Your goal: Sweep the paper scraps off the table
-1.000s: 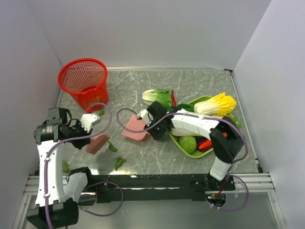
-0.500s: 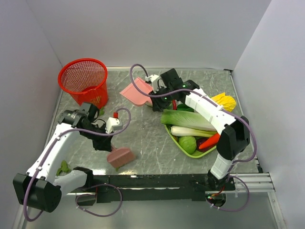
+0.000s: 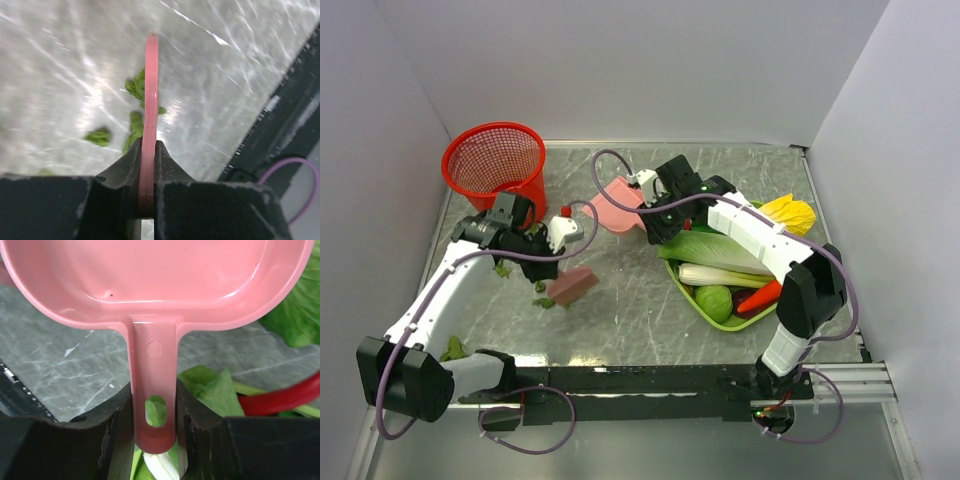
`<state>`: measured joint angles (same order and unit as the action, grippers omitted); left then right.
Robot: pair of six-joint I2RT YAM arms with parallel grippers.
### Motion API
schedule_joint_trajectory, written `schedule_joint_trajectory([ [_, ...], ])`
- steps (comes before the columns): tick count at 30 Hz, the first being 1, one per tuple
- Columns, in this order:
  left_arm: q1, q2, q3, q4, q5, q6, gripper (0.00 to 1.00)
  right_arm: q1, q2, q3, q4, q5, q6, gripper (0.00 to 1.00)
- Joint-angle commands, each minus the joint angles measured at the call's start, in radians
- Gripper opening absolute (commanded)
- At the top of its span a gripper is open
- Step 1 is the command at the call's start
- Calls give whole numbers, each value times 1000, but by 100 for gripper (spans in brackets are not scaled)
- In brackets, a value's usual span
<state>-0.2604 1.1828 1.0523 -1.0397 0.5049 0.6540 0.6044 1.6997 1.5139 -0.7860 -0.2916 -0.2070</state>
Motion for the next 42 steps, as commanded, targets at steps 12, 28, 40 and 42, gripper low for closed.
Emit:
schedule_joint_trajectory([
  [12,18,-109,253,26,-299,-45,1,-8,-68,-32,47,108,12,0],
  [28,20,116,227,262,-557,38,1,104,-127,-121,37,144,-6,0],
  [40,20,256,178,359,-572,68,1,121,-189,-110,-7,126,-86,0],
  [42,20,270,173,351,-553,58,1,132,-209,-126,-28,118,-115,0],
])
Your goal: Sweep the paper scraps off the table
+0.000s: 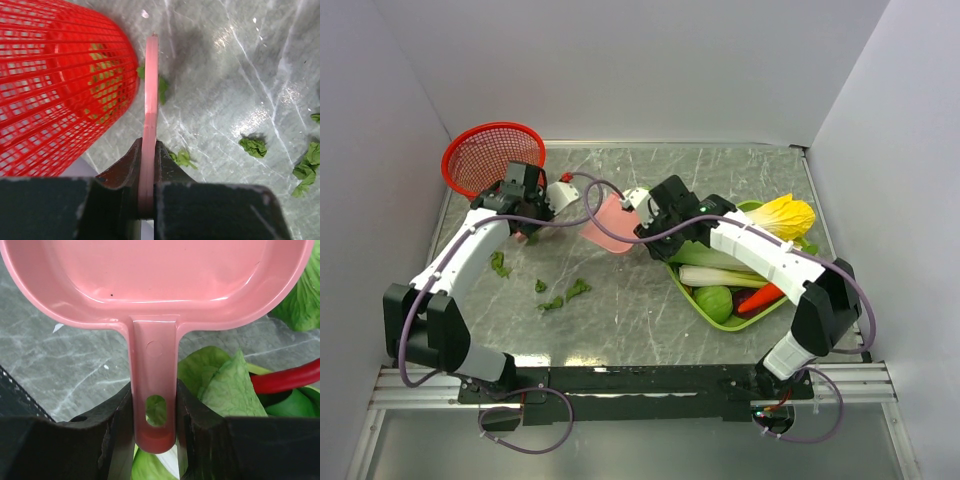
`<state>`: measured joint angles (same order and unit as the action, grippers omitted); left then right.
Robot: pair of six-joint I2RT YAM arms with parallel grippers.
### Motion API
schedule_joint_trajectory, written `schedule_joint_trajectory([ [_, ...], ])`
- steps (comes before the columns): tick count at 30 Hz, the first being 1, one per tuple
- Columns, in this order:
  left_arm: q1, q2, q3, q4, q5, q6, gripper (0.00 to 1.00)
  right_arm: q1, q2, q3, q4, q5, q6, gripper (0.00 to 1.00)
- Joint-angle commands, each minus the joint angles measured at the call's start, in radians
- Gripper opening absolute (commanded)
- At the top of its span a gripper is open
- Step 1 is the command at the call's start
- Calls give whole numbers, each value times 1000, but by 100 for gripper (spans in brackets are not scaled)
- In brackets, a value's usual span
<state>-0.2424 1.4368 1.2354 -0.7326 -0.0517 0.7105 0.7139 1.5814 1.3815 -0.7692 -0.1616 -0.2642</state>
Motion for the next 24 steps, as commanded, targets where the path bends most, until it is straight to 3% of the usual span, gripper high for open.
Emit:
schedule_joint_trajectory([
  [1,0,19,-10,26,13,-5,1,27,-112,-2,-64,-15,-69,0],
  [6,2,1,-13,-39,95,-49,1,35,-173,-56,-120,-30,-122,0],
  [13,2,-87,2,-174,335,-80,1,33,-233,-76,-131,-46,-150,0],
  [17,2,-133,10,-131,253,-123,1,35,-228,-75,-122,-46,-148,0],
  [24,3,-110,22,-25,64,-74,1,30,-212,-73,-29,22,-153,0],
])
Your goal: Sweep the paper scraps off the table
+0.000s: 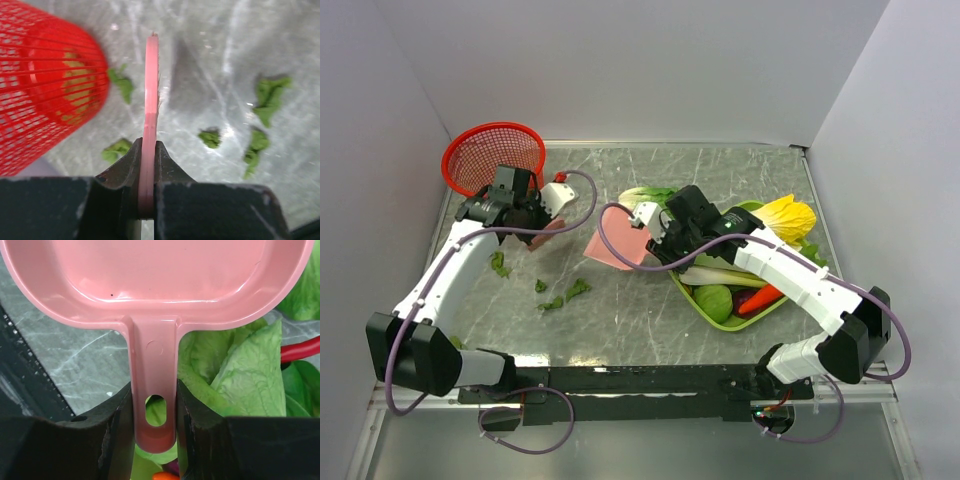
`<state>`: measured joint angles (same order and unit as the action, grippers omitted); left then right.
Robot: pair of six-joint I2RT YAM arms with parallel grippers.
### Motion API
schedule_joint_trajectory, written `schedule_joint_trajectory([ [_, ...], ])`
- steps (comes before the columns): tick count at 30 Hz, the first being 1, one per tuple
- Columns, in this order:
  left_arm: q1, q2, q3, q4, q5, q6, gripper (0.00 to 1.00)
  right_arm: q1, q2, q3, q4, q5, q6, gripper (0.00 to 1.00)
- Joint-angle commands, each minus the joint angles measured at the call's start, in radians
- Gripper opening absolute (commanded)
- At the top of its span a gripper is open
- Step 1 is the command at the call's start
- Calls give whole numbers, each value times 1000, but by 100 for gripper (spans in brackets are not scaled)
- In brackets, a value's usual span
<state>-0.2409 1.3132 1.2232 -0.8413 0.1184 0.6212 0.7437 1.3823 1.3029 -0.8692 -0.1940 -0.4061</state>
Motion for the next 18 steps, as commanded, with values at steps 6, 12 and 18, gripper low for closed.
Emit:
schedule_joint_trajectory([
  [6,18,72,58,142,-146,-15,1,-43,-19,-5,217,-102,-31,0],
  [12,22,133,82,160,-154,-11,1,-38,-12,-7,257,-206,-25,0],
  [18,22,196,169,124,-177,25,1,-27,41,5,288,-190,18,0],
])
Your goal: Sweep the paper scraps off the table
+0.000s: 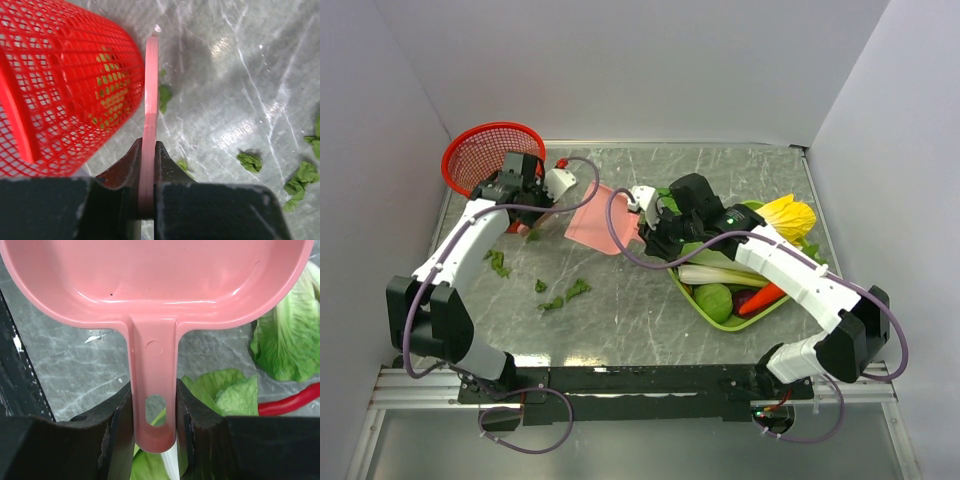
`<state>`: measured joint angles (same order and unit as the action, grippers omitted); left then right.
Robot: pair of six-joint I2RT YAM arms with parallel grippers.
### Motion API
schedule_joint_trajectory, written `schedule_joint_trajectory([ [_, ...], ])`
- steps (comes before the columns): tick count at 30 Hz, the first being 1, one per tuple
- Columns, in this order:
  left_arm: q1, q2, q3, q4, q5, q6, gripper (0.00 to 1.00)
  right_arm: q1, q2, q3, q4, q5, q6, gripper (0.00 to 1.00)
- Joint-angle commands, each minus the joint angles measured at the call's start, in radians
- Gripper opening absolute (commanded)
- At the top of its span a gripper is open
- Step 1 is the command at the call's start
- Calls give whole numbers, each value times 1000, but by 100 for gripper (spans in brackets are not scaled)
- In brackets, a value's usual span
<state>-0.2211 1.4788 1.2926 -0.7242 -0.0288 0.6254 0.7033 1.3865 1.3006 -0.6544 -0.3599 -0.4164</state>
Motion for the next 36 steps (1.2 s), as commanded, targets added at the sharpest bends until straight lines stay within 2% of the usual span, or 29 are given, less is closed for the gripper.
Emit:
schedule_joint_trajectory([
  [1,3,37,112,0,-33,31,1,24,45,20,73,-24,33,0],
  [6,14,63,108,14,-52,79,1,44,77,26,81,-8,21,0],
  [10,23,87,83,-13,-31,51,1,44,80,26,67,-4,16,0],
  [17,25,84,54,-147,102,-50,1,42,65,8,-33,-23,-48,0],
  [21,19,2,5,-217,191,-111,1,64,115,29,-106,-25,-68,0],
  [25,19,-80,-68,-291,291,-179,1,120,123,-27,-80,28,-87,0],
  [31,22,-230,-20,-388,290,-228,1,163,140,-35,-94,140,-51,0],
  [33,25,-278,-7,-388,245,-225,1,167,144,-27,-99,157,-51,0],
  [36,26,-310,10,-397,155,-199,1,167,210,30,-193,174,-39,0],
])
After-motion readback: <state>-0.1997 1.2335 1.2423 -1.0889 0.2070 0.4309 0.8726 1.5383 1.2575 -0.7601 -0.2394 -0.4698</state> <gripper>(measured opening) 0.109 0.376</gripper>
